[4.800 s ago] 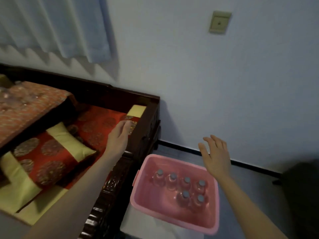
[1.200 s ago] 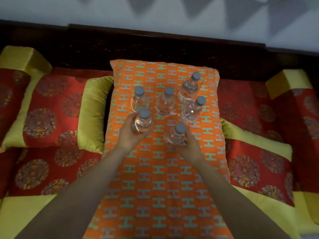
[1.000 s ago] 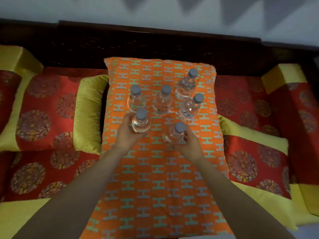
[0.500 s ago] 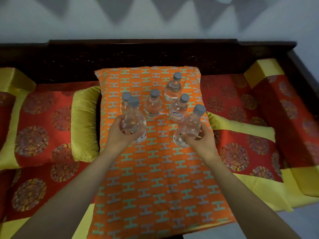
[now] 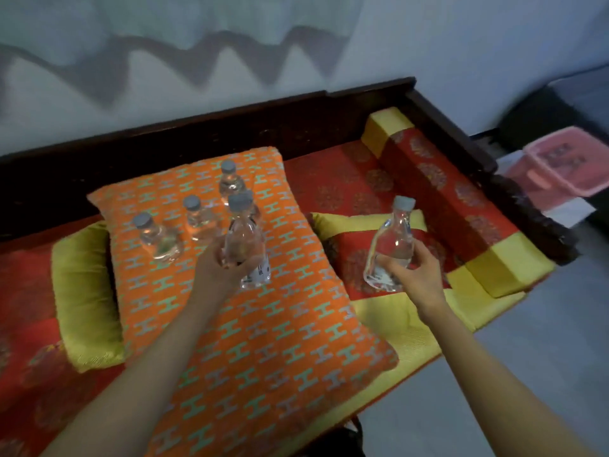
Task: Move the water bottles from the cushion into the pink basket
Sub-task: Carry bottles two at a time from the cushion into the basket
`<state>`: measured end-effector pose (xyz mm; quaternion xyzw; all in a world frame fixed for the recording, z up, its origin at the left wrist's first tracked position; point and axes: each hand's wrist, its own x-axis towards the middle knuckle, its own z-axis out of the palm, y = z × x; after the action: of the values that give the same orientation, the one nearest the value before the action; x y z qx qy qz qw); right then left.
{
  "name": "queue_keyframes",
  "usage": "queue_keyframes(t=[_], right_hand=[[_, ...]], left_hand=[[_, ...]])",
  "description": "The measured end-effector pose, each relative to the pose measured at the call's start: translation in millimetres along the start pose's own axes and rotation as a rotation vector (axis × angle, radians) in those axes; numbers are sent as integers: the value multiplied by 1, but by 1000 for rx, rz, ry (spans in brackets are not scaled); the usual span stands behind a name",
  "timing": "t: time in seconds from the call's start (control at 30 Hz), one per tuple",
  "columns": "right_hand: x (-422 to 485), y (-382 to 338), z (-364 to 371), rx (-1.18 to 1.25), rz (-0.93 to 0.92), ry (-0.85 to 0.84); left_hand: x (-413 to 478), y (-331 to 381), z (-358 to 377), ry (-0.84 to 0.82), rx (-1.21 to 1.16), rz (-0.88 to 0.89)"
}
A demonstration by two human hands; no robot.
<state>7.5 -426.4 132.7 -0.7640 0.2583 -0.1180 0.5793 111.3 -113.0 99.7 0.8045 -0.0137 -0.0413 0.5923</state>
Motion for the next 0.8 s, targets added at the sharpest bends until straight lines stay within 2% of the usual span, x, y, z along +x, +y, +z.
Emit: queue_keyframes(t=[0.2, 0.5, 0.67, 0.8], right_hand=[[-15, 13, -131, 26, 49, 151], [-15, 46, -364, 62, 68, 340], [-10, 68, -456, 80, 103, 411], [4, 80, -500, 99, 119, 414]], left_hand=[[-21, 63, 97, -130, -6, 40], [-71, 154, 292, -256, -89, 78], [-87, 190, 387, -320, -78, 79], [-86, 214, 442, -370, -67, 103]])
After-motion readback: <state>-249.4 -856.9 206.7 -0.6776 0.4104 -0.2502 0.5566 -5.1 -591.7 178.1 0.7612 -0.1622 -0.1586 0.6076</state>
